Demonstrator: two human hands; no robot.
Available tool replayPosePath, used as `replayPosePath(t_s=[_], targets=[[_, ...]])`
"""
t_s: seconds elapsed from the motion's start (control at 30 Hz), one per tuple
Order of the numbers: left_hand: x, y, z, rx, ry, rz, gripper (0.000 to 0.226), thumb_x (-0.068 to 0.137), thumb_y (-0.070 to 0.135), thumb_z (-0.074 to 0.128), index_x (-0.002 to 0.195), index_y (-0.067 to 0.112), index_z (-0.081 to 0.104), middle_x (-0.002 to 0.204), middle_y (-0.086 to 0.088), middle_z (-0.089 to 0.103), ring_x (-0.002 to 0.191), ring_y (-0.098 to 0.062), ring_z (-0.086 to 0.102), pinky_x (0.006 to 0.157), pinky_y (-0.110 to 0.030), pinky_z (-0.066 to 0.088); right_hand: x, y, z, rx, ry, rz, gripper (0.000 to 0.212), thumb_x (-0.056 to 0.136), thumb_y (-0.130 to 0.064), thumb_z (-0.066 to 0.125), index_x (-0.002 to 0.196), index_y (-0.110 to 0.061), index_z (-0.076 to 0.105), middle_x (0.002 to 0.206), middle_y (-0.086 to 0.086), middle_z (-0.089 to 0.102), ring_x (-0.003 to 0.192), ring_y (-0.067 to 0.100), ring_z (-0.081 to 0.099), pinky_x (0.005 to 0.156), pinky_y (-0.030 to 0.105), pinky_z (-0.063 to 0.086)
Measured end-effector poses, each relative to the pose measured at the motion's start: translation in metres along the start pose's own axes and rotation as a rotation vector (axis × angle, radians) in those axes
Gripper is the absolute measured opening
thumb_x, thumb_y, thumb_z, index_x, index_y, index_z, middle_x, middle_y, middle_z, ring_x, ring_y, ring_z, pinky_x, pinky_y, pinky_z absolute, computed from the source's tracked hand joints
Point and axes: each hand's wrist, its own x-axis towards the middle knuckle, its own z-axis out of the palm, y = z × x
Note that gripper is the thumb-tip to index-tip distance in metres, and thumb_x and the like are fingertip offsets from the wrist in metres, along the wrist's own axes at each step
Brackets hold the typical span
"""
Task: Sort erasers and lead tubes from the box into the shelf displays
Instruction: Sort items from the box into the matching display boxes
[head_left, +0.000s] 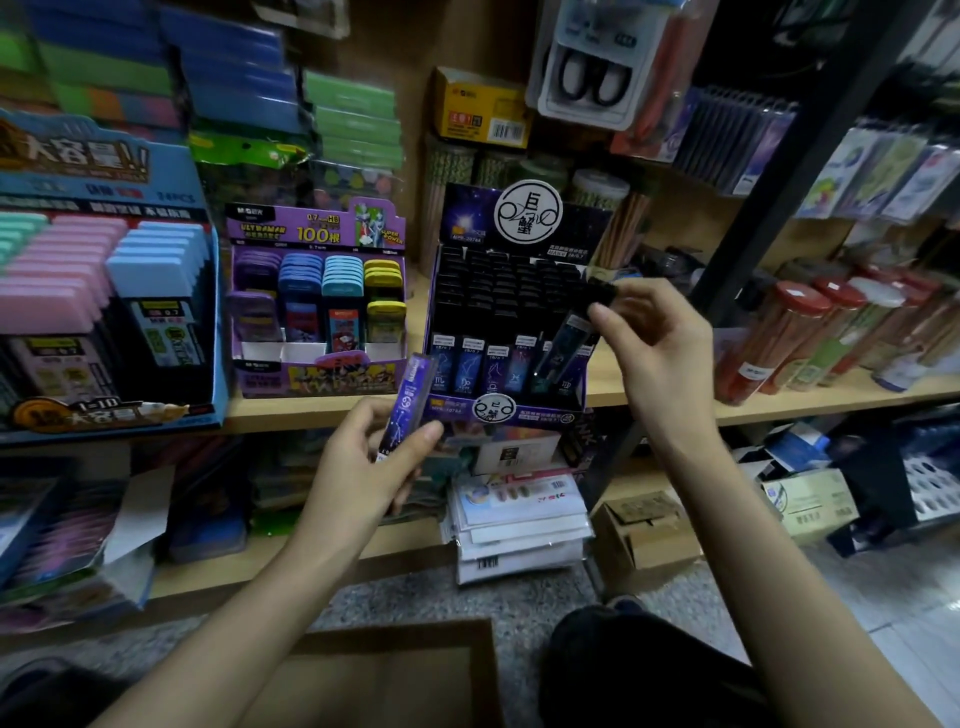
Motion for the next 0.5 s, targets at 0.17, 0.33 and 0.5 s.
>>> replayPosePath(t_s=[0.17,0.33,0.5], targets=[[0.0,-0.001,0.0,-0.046,0.01,-0.142,0.018,0.094,0.029,0.049,0.096,0.011,0.053,0.054,0.004,0.056,0.042,-0.008,0.046,0.04,-0.02,0.038,-0.001,0.014,0.01,-0.098,-0.133,-0.024,0.016,0.086,-0.014,0.066,0.102,-0.014,0.065,0.089,-0.003,0.066,0.087,0.012,0.063,0.084,0.035,0.052],[-0.001,0.002,-0.001,-0.076,-0.019,-0.164,0.016,0.099,0.01,0.039,0.101,0.015,0.054,0.06,0.003,0.059,0.048,-0.009,0.052,0.043,-0.021,0.042,-0.002,0.013,0.014,-0.109,-0.199,-0.035,0.014,0.085,-0.015,0.067,0.098,-0.02,0.064,0.086,-0.006,0.063,0.085,0.013,0.061,0.082,0.036,0.051],[-0.002,0.002,-0.003,-0.03,-0.044,-0.076,0.013,0.094,0.012,0.051,0.103,0.019,0.057,0.066,0.006,0.066,0.053,-0.006,0.055,0.045,-0.02,0.044,-0.001,0.013,0.021,-0.126,-0.215,0.011,0.015,0.085,-0.013,0.067,0.099,-0.018,0.063,0.083,-0.01,0.06,0.08,0.008,0.058,0.076,0.02,0.048]])
